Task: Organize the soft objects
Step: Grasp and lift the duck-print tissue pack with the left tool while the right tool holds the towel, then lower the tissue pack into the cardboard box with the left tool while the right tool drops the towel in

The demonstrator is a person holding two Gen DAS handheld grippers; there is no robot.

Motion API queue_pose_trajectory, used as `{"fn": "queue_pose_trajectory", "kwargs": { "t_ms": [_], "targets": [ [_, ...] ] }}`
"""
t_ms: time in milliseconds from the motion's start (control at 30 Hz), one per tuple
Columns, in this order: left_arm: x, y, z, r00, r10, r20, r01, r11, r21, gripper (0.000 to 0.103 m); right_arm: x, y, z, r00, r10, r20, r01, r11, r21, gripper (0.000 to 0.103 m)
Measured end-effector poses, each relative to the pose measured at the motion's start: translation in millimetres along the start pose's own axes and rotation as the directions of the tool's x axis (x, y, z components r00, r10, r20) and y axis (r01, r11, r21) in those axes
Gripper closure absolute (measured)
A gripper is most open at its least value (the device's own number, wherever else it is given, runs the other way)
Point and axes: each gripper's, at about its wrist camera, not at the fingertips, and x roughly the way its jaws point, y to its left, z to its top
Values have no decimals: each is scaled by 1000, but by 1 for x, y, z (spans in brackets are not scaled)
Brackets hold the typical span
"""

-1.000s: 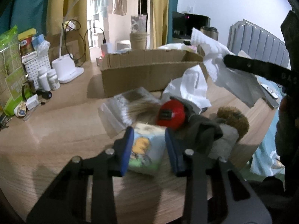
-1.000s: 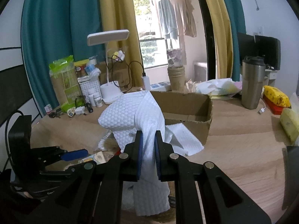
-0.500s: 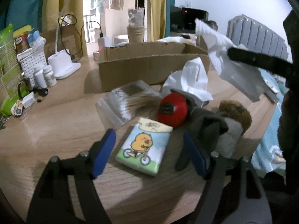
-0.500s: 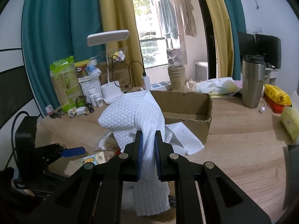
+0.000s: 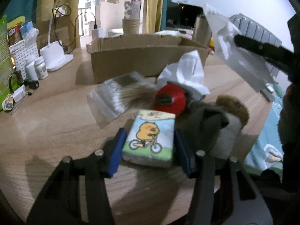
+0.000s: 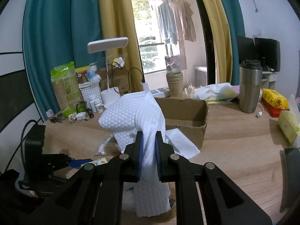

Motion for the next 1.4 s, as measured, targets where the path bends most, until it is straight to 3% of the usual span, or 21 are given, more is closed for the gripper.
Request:
{"fn": "queue_pose_trajectory", "kwargs": {
  "t_ms": [233,400,733,967,1400],
  "targets": [
    [-30,-4,19,995,-34,90,33,999,9,52,-11,-11,10,999,-15,45,15,1000,7,89],
    [-22,0,14,997,-44,61,45,999,-8,53,-14,-17,14,998,-27,61,27,1000,10,89],
    [-42,2,29,989,-58,137,62,998,-27,53,-16,-18,15,998,-29,62,29,1000,9,89],
    [-53,-4,56,976,-61,208,58,998,18,53,-16,-22,23,996,-36,78,35,999,5,89],
    [-41,12,115,955,-87,284,87,996,12,53,-1,-30,37,995,-52,84,53,999,-1,89]
  ]
}}
